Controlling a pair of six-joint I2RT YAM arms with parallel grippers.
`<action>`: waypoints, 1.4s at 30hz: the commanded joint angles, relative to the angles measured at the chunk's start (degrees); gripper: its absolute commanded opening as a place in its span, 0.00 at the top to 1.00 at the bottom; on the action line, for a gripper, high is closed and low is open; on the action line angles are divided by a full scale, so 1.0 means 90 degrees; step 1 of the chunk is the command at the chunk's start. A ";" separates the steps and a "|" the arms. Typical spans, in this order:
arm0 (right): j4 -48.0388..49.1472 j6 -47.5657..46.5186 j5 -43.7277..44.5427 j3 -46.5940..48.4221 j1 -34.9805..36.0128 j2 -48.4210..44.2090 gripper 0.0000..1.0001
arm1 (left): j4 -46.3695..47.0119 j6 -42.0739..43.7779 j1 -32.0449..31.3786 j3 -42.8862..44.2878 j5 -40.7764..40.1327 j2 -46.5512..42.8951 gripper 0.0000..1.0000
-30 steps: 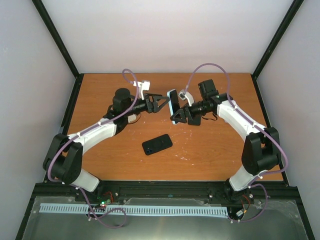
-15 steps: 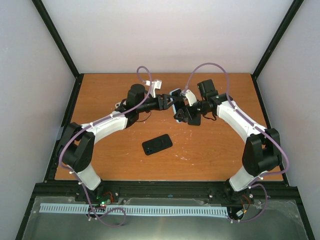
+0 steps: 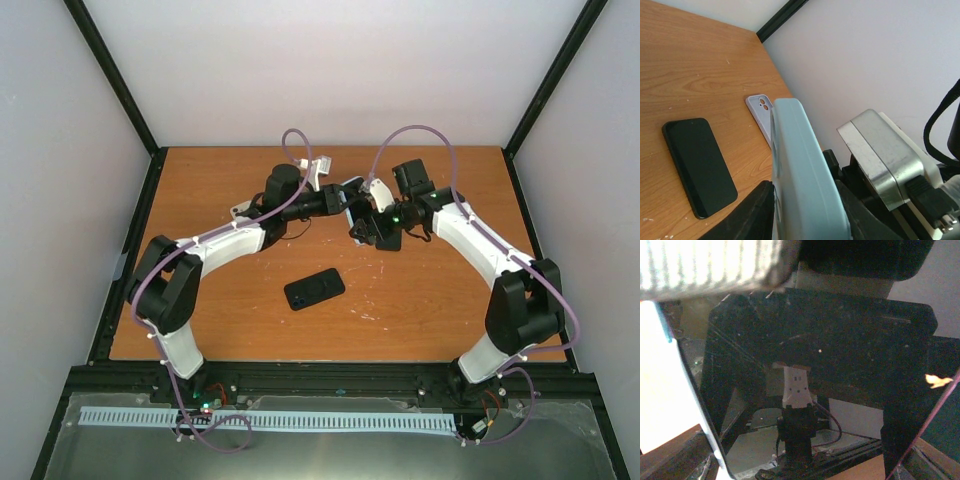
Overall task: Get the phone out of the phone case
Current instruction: Remove the phone case from the phone.
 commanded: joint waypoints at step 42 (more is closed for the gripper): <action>-0.2908 -0.4457 -0.3472 0.0160 -0.0319 -0.0627 0.41 | 0.0872 0.1435 0.1261 -0.0215 0.5277 -0.1052 1.00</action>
